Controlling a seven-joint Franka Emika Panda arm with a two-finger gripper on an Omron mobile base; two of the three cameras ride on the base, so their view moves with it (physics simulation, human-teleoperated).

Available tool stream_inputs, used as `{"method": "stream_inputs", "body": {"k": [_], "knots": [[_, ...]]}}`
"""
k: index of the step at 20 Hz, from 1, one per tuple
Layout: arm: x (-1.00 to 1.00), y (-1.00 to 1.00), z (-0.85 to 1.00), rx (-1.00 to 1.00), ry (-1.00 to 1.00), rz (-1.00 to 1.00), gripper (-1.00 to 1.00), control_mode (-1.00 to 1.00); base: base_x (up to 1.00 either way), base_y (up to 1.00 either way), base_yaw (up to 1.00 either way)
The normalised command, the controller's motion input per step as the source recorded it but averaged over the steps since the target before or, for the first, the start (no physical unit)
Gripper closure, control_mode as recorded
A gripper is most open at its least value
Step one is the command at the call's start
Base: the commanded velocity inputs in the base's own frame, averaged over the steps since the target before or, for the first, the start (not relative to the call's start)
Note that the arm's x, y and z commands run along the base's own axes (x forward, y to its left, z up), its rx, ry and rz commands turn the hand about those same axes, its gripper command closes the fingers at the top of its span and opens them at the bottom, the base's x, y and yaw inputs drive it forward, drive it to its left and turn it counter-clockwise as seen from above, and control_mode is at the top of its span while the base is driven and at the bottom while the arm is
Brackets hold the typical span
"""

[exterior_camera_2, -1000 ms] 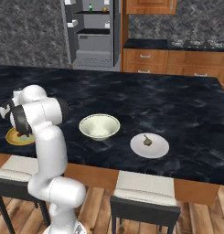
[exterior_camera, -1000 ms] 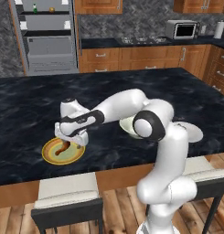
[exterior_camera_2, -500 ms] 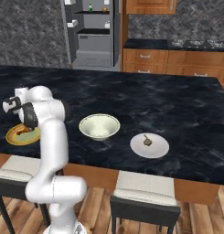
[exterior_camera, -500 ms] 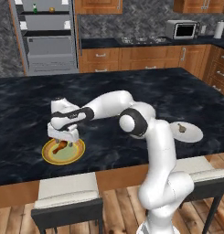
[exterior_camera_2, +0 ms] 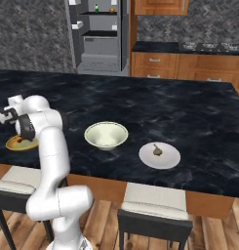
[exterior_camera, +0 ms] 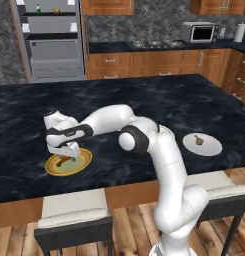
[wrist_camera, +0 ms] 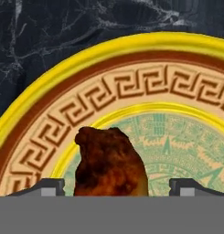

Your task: Pick the chicken drumstick and garlic from their plates and place them in the bowl. Then put the bowl in the fridge.

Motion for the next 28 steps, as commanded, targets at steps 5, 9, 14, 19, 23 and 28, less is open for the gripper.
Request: {"method": "stream_inputs", "body": {"k": [5,9,14,19,23,28], "knots": [[0.01,-0.3,-0.33,0.0,-0.03,-0.06,1.0,-1.0,0.0,0.0,0.0],[-0.04,-0.47,-0.17,0.0,-0.02,-0.06,1.0,-1.0,0.0,0.0,0.0],[-0.16,-0.62,0.03,0.17,-0.02,-0.01,1.0,-1.0,0.0,0.0,0.0],[-0.36,-0.63,0.19,0.24,-0.15,0.01,1.0,-1.0,0.0,0.0,0.0],[-0.39,-0.58,0.35,0.27,-0.2,0.13,1.0,-1.0,0.0,0.0,0.0],[-0.38,-0.45,0.43,0.1,-0.14,0.19,1.0,-1.0,0.0,0.0,0.0]]}}
